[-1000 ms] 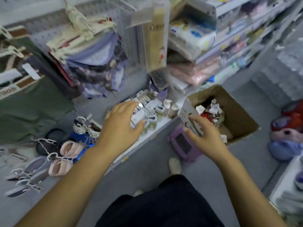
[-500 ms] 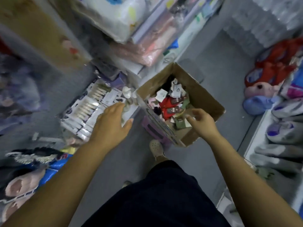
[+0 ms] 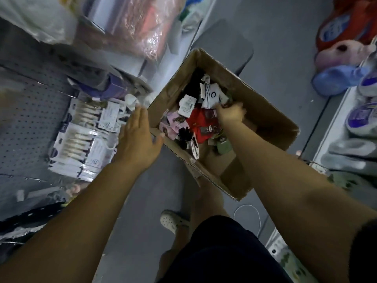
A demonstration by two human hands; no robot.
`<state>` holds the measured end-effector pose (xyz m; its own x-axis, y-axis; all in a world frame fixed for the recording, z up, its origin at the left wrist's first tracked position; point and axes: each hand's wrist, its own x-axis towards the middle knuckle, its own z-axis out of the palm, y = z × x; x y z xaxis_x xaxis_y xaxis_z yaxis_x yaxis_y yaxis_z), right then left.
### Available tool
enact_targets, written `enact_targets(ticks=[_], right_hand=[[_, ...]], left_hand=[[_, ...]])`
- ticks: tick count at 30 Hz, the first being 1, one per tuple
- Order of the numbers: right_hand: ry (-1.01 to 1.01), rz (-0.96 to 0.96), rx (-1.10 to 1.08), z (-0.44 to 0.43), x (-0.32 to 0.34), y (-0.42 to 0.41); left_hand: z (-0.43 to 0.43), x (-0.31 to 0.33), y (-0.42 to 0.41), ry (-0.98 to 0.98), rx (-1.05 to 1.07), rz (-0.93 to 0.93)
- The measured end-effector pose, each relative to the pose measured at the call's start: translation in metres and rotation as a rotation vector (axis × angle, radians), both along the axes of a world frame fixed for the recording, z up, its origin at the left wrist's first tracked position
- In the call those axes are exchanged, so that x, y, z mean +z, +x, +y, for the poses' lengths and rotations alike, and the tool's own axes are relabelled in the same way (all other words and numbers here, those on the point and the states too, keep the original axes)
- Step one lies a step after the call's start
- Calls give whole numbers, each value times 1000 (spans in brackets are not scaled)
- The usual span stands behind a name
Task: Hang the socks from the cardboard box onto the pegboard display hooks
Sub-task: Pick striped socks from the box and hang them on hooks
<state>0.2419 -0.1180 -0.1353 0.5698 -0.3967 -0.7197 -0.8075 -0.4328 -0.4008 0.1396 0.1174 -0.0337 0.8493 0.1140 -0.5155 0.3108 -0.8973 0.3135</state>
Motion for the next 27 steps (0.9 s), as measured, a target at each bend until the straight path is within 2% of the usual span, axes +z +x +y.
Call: enact_targets(ticks=[2,5,13,19,21,24,25,27], right_hand=[[-6,18,-46,2,-16,4],[43,-56,-81,3,-33,6],[128,-46,-161,3,-38,18],[141,-151,-77,-4,12,-12],[188,-173,-42,-7,36,-28],[245,-228,-11,-16,71,-50],[265,-247,-9,-20,82,-56],[327,-280,2,-28,107,-68]], left_hand=[[2,-8,1,-37,23,31],[1,-13,-4,-79,49,16],[5,-15,-6,-87,38,28],[-5,0,-4,-30,64,94],[-20,16,-5,-30,138,33],[-48,40,-12,-136,302,-111],[-57,47,-14,-202,388,-101],[-71,58,-19,-369,579,37]])
